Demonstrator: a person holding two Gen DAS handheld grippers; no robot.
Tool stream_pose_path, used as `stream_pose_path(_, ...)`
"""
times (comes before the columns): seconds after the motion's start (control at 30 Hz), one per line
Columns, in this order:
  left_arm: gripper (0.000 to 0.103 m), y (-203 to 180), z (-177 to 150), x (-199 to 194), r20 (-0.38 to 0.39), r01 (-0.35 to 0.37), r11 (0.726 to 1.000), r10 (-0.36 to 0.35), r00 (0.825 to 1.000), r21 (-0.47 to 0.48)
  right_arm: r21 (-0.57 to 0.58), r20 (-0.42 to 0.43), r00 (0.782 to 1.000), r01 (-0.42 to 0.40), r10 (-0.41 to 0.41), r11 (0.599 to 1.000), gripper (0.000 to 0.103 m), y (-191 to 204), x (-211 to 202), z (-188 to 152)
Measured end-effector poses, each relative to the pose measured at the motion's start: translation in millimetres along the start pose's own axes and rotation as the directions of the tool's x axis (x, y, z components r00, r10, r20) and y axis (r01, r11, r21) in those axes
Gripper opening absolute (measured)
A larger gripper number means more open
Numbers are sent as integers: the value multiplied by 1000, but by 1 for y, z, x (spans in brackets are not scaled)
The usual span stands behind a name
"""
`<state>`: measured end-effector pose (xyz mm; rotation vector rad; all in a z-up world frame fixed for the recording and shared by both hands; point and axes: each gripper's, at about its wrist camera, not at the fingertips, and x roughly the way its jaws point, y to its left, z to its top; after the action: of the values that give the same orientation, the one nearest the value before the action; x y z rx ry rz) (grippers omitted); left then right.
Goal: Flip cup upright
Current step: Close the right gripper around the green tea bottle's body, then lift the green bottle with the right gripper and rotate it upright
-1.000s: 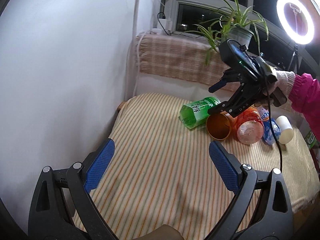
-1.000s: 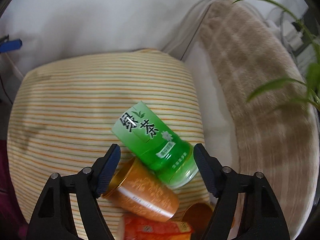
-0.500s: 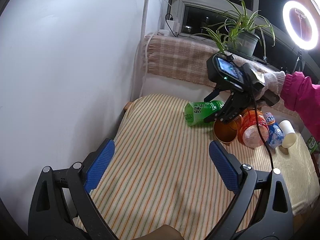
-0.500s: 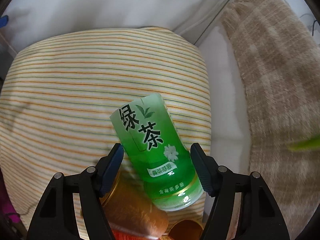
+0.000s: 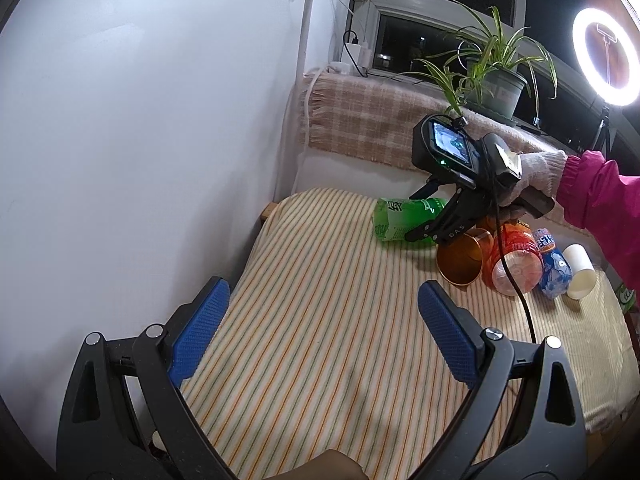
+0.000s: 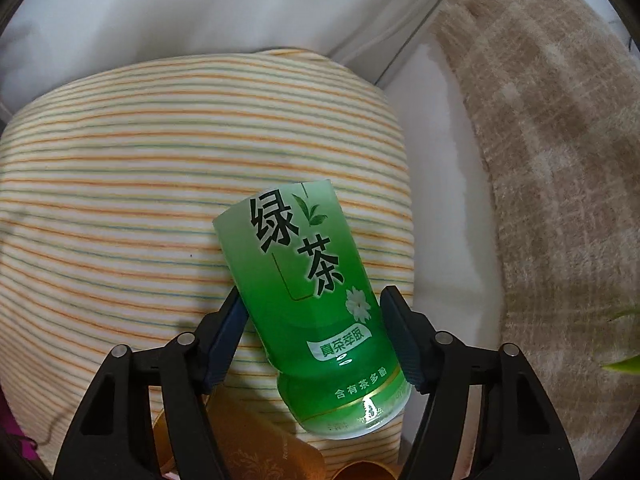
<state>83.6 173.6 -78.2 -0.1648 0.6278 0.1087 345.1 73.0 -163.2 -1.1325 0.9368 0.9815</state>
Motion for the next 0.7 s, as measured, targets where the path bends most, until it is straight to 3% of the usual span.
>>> stream_pose_path(0.33, 97, -4, -1, -12, 20, -4, 1000, 4, 1000, 3, 100, 175, 984, -1, -17, 995, 66, 2, -54, 7)
stream_pose_path(0.57, 97, -9, -2, -27, 39, 10, 1000, -11, 999, 8, 211, 322, 947, -76, 4, 974, 66, 16, -115, -21)
stream_pose_path(0.7, 97, -18, -3, -39, 52, 28, 999, -29, 998, 23, 327, 393, 920, -131, -8, 936, 66, 28, -146, -45)
